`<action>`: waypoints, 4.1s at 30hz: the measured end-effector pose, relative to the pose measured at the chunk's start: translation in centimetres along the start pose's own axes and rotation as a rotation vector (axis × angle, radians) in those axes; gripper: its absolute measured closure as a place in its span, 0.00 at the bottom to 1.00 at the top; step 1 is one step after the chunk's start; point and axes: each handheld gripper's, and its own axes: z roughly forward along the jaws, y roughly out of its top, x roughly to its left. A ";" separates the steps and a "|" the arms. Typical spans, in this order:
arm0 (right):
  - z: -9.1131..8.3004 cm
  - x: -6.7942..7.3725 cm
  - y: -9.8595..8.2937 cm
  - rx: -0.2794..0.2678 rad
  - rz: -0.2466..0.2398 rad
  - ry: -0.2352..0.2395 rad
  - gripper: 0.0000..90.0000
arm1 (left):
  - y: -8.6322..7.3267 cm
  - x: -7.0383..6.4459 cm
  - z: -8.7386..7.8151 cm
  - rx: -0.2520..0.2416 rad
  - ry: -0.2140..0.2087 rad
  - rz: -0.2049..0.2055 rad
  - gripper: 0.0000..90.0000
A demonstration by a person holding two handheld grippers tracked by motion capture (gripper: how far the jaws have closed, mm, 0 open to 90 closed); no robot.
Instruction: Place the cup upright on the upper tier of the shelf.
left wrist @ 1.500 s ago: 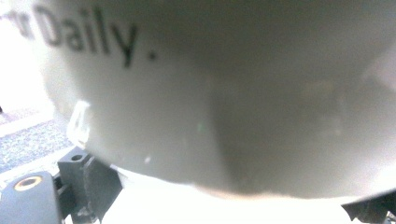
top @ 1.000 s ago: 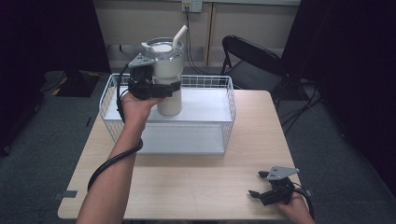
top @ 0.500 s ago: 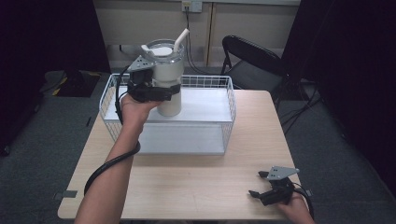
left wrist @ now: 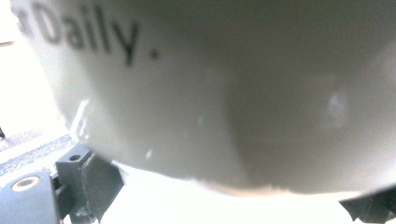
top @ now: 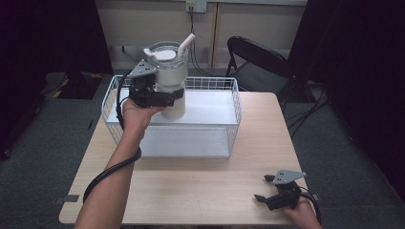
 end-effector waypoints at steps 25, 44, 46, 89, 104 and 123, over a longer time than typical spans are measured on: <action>0.0 0.0 0.0 0.000 0.000 0.000 0.14 | -2.1 0.2 -0.7 0.069 -0.021 -0.046 0.12; 0.0 0.0 0.0 0.000 0.000 0.000 0.14 | -2.8 -0.1 -2.8 0.091 -0.030 -0.055 0.17; 0.0 0.0 0.0 0.000 0.000 0.000 0.14 | -2.9 -0.2 -3.0 0.097 -0.034 -0.051 0.17; 0.0 0.0 0.0 0.001 0.000 0.001 0.14 | -5.5 -3.3 -5.8 0.119 -0.152 0.005 0.17; 0.0 0.0 0.0 0.001 0.000 0.001 0.14 | -7.8 -4.1 -6.2 0.125 -0.189 -0.008 0.17; 0.0 0.0 0.0 0.001 0.001 -0.001 0.14 | -10.4 -4.6 -6.7 0.146 -0.206 -0.010 0.17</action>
